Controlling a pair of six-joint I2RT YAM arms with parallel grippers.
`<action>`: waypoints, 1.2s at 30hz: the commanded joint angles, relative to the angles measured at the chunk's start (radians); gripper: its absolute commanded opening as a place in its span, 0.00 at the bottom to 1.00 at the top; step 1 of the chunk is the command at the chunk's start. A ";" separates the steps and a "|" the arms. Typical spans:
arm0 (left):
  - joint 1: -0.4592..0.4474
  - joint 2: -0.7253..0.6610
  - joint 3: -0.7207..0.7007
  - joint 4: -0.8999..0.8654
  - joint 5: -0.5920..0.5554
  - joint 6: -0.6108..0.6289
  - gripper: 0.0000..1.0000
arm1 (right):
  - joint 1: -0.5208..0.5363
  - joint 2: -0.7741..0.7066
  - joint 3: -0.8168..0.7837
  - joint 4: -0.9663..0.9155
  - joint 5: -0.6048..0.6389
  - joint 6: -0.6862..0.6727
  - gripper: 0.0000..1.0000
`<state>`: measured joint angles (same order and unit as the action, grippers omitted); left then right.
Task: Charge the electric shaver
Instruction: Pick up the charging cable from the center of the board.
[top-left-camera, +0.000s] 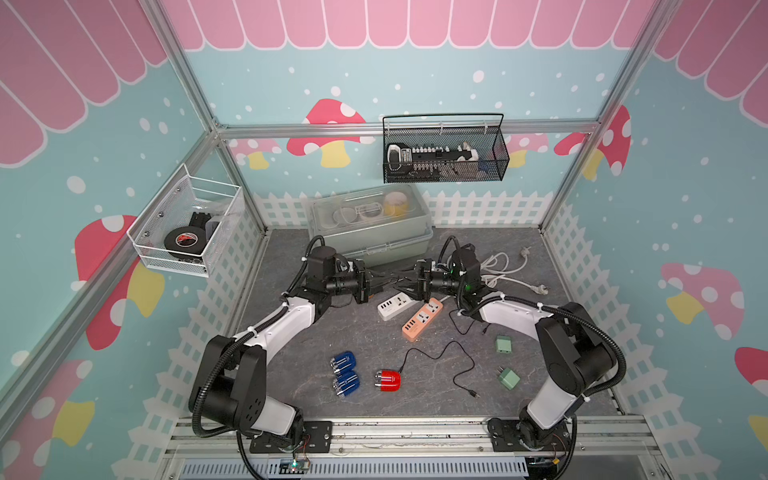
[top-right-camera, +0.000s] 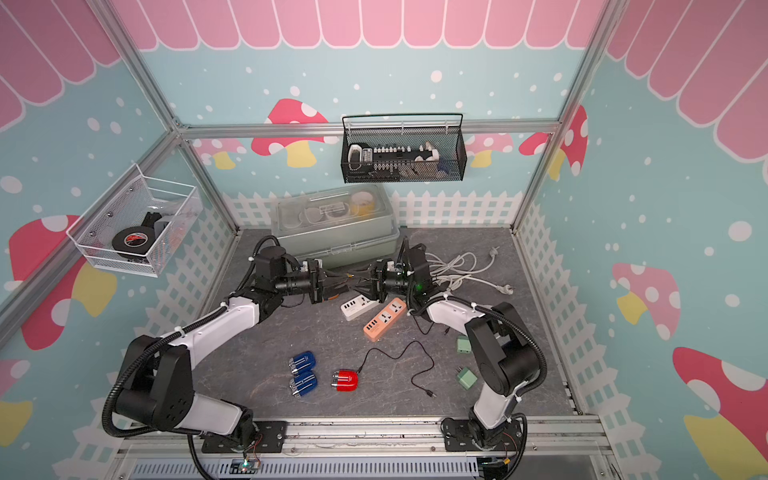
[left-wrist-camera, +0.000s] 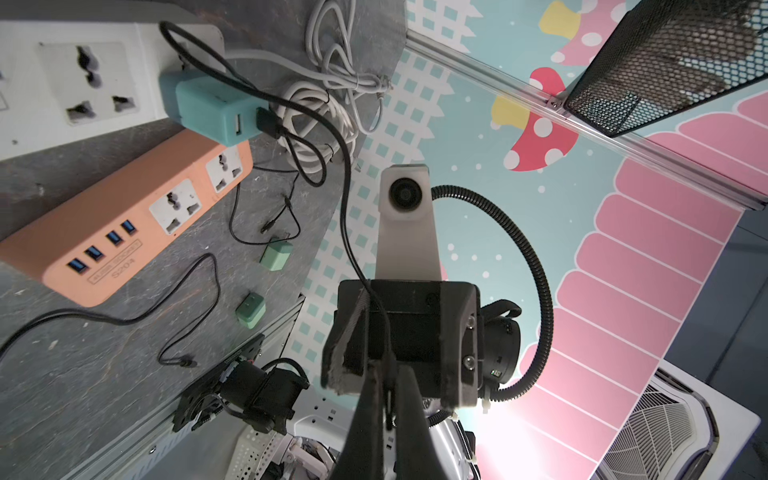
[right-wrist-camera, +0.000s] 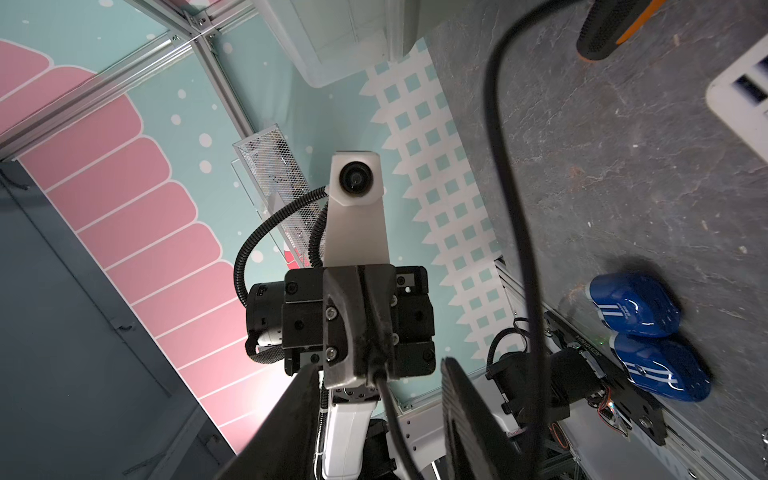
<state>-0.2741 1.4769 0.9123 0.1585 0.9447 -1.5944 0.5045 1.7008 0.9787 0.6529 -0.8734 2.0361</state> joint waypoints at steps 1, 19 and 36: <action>0.006 -0.007 0.021 -0.034 0.042 0.029 0.00 | -0.018 -0.038 -0.025 0.048 -0.026 0.017 0.43; -0.004 0.022 0.035 -0.017 0.039 0.031 0.00 | -0.015 0.029 -0.009 0.095 -0.092 0.074 0.24; -0.014 0.035 0.034 0.005 0.039 0.018 0.00 | -0.003 0.081 0.032 0.141 -0.067 0.113 0.16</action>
<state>-0.2813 1.4998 0.9192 0.1406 0.9661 -1.5673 0.4881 1.7630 0.9848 0.7319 -0.9440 2.0811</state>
